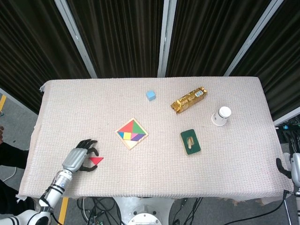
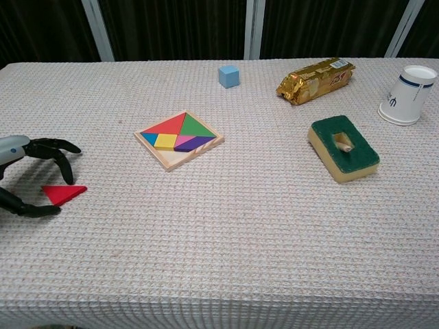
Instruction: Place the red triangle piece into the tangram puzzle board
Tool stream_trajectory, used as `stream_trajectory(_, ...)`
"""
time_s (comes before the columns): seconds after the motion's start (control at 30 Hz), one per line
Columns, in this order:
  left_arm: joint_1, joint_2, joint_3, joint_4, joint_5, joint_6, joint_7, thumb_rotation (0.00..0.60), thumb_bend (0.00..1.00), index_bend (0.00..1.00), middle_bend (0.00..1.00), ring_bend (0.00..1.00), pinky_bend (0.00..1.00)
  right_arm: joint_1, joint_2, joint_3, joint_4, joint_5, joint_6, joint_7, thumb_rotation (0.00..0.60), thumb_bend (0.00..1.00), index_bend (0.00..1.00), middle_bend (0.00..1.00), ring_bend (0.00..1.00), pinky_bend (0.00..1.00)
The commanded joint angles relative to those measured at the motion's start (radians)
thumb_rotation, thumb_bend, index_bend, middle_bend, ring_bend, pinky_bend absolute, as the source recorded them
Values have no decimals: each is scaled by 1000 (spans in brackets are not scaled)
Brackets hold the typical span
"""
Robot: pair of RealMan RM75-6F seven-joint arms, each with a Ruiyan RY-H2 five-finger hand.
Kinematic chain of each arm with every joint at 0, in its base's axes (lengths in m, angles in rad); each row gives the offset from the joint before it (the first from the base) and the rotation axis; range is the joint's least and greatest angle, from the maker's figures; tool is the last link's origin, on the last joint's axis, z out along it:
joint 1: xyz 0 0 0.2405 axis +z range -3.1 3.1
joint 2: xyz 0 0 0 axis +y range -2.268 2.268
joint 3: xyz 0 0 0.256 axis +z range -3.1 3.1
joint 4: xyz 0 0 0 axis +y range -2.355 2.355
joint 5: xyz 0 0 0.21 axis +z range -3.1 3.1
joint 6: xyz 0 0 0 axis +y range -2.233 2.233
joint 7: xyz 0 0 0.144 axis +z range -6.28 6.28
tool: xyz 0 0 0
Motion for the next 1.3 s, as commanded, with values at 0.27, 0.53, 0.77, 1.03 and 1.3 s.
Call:
stream_trajectory(0.27,0,-4,2,3,-4,-1,0,600,217,466,91,0,6,1,-2,0,4,4,-4,0,600,303,0,0,0,0)
stream_trajectory(0.53,1,-7,0,2,-11,0,6,600,233,478,92,0,6,0,-2,1,2,8,-4,-3,600,303,0,0,0,0)
stream_trajectory(0.77,3,3,-6,-18,-10,14,9,600,247,484,93,0,6,0,-3,1,2,7,-4,-2,600,303,0,0,0,0)
stream_trajectory(1.03,-8,19,-22,-53,-11,16,12,600,246,484,96,0,6,-1,1,3,-1,3,2,3,600,303,0,0,0,0)
stream_trajectory(1.3,-89,24,-85,-116,-25,-57,1,600,245,483,96,0,7,1,13,15,-11,5,10,20,600,303,0,0,0,0)
